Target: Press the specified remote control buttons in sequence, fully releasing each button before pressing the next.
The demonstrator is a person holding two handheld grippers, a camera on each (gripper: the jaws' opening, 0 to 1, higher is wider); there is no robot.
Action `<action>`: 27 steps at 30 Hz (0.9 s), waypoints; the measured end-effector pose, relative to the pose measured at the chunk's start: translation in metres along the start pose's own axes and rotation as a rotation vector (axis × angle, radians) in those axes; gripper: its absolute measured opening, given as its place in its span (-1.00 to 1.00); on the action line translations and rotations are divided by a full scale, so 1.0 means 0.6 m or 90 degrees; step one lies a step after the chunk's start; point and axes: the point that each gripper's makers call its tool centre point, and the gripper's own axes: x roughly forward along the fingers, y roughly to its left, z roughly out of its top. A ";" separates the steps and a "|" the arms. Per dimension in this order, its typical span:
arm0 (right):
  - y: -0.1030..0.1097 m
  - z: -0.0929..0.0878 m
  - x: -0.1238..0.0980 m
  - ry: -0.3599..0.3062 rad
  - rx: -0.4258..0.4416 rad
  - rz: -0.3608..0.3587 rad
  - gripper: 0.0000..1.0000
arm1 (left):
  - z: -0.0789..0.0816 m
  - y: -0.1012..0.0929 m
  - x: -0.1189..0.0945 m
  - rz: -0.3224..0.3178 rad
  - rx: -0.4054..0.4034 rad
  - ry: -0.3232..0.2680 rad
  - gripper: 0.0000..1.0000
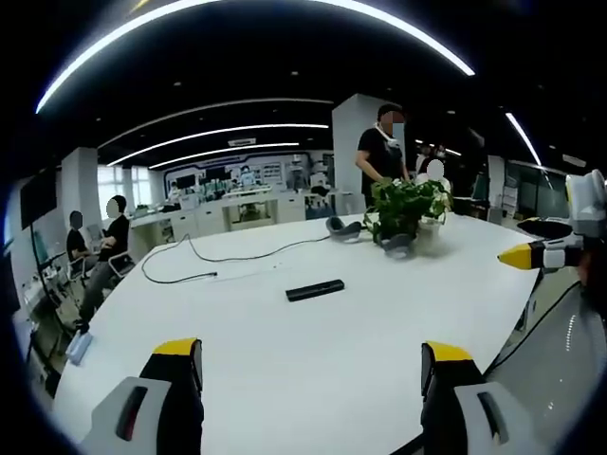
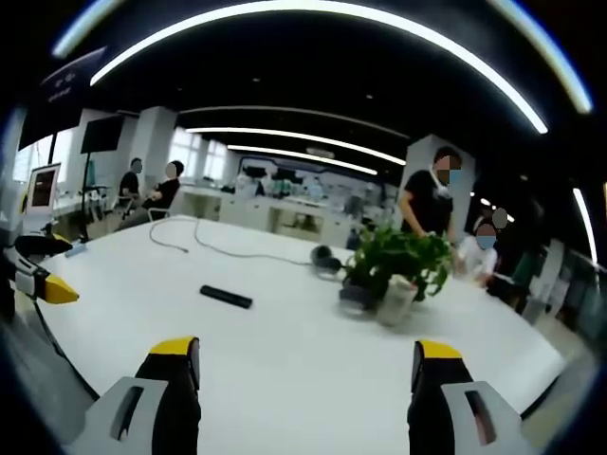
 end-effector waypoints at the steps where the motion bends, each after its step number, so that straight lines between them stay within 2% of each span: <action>1: -0.001 0.001 0.000 -0.002 0.000 -0.001 0.83 | 0.001 -0.002 -0.001 -0.001 0.007 -0.002 1.00; 5: -0.003 0.007 -0.003 -0.013 0.006 -0.003 0.83 | 0.003 0.000 -0.003 0.001 0.018 -0.007 1.00; 21: 0.002 0.006 -0.005 -0.011 0.006 0.006 0.81 | 0.007 0.005 -0.008 0.008 0.012 -0.011 1.00; 27: 0.002 0.005 -0.005 -0.008 0.005 0.006 0.81 | -0.001 0.000 -0.006 0.002 0.018 0.006 1.00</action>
